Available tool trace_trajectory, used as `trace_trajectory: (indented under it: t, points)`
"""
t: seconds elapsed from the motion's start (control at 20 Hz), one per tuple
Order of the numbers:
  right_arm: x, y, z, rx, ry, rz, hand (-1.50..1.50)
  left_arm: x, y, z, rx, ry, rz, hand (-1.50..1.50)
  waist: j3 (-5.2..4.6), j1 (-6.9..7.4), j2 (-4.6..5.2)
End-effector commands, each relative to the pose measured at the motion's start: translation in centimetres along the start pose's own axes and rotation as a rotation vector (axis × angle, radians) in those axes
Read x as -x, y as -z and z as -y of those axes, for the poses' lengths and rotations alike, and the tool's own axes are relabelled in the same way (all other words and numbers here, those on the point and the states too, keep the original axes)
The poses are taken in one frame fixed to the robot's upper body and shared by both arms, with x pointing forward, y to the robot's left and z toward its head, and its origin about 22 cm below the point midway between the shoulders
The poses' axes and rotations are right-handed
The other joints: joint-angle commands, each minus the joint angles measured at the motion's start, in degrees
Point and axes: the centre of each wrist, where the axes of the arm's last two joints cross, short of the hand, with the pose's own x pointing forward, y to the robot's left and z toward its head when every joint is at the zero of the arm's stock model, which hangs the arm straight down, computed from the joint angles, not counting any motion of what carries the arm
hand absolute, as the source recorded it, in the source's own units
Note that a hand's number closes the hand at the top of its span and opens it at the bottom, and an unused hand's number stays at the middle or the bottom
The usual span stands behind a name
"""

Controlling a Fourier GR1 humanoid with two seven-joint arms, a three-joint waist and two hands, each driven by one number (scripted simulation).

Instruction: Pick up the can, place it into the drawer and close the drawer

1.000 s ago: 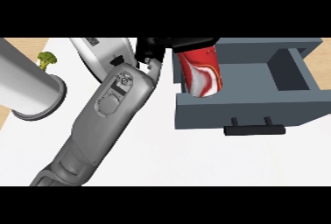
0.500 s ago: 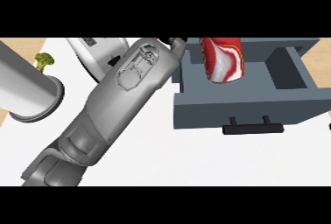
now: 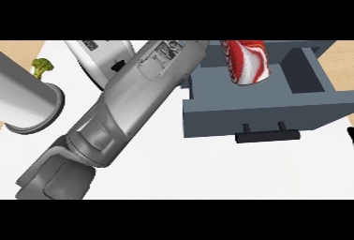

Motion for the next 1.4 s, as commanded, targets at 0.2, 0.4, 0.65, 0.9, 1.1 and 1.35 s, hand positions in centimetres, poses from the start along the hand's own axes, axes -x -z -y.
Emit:
trace_trajectory:
  t: [0.2, 0.4, 0.65, 0.9, 1.1, 1.35]
  points:
    - [-0.3, 0.9, 0.8, -0.025, -0.011, -0.017, -1.50, 1.4, 0.5, 0.4, -0.012, 0.036, -0.036, 1.50, 0.04, -1.38, 0.33]
    - [0.1, 2.0, 0.5, -0.015, 0.003, 0.001, -1.50, 1.8, -0.3, 1.4, -0.035, 0.070, -0.006, 1.50, 0.05, -1.67, 0.26]
    - [-0.1, 1.3, 0.4, -0.038, -0.005, 0.021, -1.50, 4.4, 0.0, 0.5, -0.076, 0.122, -0.015, 1.50, 0.08, -2.93, 0.62]
    - [-0.9, 2.8, -0.9, -0.009, 0.007, 0.022, -1.50, 5.9, 0.0, 0.1, -0.049, 0.151, -0.025, 1.50, -0.01, -1.60, 0.58]
    - [-1.2, 3.3, -1.3, -0.047, -0.004, 0.029, -1.50, 7.6, -0.6, 0.2, -0.074, 0.207, 0.025, 1.50, 0.04, -4.17, 1.28]
    - [-1.0, 2.8, -1.1, -0.055, -0.001, 0.045, -1.50, 7.2, -0.5, 0.3, -0.103, 0.195, -0.010, -1.50, 0.05, -3.75, 0.94]
